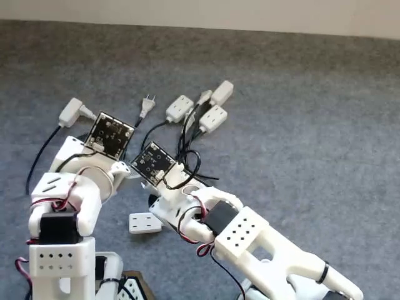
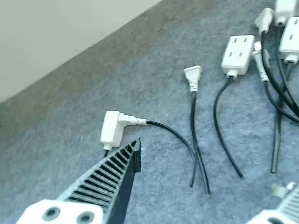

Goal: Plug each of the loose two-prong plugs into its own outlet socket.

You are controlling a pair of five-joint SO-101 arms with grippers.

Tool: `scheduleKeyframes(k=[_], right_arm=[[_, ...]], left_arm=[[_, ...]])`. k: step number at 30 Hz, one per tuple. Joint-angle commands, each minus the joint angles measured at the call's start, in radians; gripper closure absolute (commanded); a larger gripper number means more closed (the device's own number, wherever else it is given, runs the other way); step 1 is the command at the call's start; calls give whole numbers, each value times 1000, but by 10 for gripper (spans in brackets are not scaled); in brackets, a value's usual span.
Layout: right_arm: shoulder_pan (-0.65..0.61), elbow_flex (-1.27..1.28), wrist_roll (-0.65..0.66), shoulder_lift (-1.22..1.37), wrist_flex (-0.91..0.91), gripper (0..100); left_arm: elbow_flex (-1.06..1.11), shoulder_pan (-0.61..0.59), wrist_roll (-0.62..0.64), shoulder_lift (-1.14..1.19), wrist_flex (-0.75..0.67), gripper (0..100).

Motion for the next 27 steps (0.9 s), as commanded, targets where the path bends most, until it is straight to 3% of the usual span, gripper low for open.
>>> scheduleKeyframes(k=[1, 7, 14, 21, 27], right_arm=[[-12, -5, -11, -31, -16, 992], [4, -18, -11, -39, 47, 992], [67, -154, -2, -159, 232, 992], [67, -334, 40, -289, 464, 992], [76, -346, 58, -291, 490, 992]], left_arm=[[-1, 51, 28, -15, 34, 524], [116, 67, 38, -16, 28, 525], [236, 4, 35, -16, -121, 525], [242, 4, 35, -16, -124, 525], [236, 1, 40, -16, -124, 525]])
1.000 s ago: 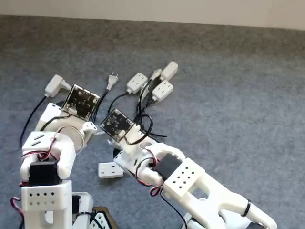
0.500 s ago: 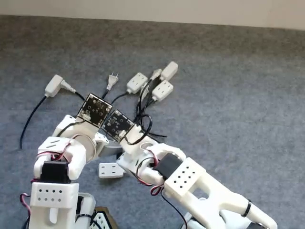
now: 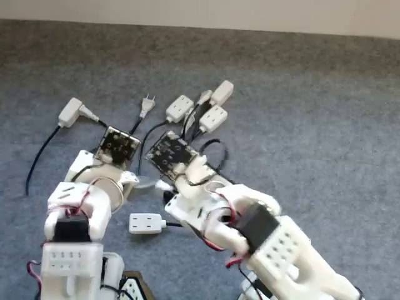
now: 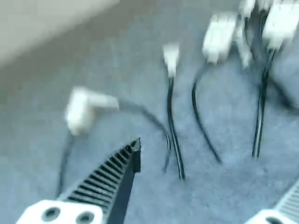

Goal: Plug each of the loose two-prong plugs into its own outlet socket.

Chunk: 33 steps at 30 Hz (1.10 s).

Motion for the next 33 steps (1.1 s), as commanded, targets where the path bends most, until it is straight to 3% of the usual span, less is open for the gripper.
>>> scheduleKeyframes(k=[1, 8, 14, 20, 26, 33], right_arm=[[33, -33, 37, -38, 1, 992], [88, 15, 48, -35, 18, 992], [90, -19, 40, 82, 82, 992], [84, -309, -40, 455, 220, 992], [18, -717, -215, 797, 510, 992], [-27, -941, -342, 1076, 591, 991]], left_arm=[[-18, -7, 3, -16, -12, 525], [-84, -84, 48, -7, -28, 526], [-378, -213, 77, 185, 8, 526], [-946, -312, 123, 759, 290, 526], [-1678, -486, 126, 1287, 615, 526], [-2348, -648, 118, 1781, 764, 526]])
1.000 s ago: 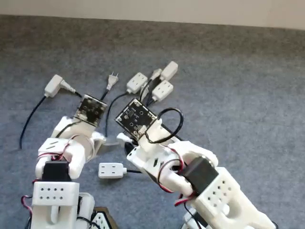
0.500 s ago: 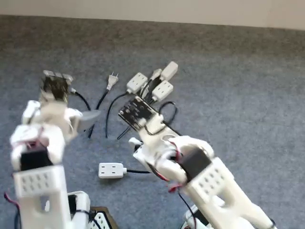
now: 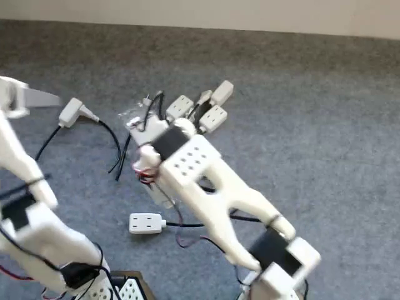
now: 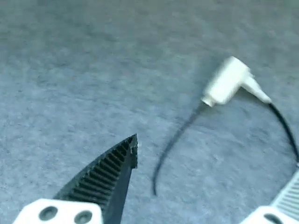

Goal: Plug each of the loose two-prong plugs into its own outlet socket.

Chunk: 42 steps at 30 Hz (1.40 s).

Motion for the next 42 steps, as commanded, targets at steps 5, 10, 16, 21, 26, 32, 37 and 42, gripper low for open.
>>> scheduleKeyframes(k=[5, 10, 16, 21, 26, 32, 37, 42], right_arm=[[-82, -163, -295, 134, 39, 993], [-156, -166, -411, 136, 67, 993], [-154, -163, -459, 136, 68, 993], [-154, -163, -460, 136, 68, 993], [-154, -137, -460, 136, 70, 993], [-160, -77, -460, 134, 70, 993], [-160, -42, -460, 136, 61, 993], [-160, -45, -460, 136, 44, 993]], left_arm=[[-628, -130, -32, 417, 118, 526], [-834, -185, -40, 579, 117, 526], [-845, -214, -87, 621, 114, 526], [-846, -219, -87, 621, 97, 526], [-842, -219, -87, 622, 95, 526], [-843, -216, -86, 622, 94, 526], [-843, -214, -86, 622, 94, 526], [-843, -213, -86, 622, 94, 526]])
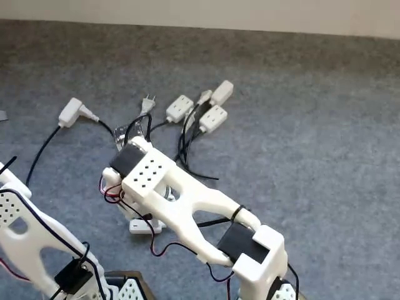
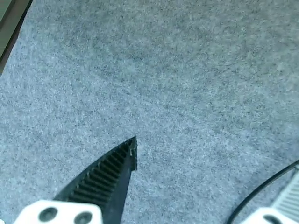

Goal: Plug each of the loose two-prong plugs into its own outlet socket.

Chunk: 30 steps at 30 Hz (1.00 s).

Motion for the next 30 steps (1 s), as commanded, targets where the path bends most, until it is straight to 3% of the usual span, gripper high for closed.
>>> scheduleKeyframes(k=[1, 20, 30], right_arm=[[-12, -4, -15, -24, 10, 993], [-73, -5, -49, -24, -53, 993], [47, -5, -48, -22, -54, 993]], left_arm=[[-48, 4, -6, -15, -12, 526], [-50, 5, -9, -15, -12, 526], [-51, 7, -9, -15, -12, 526]])
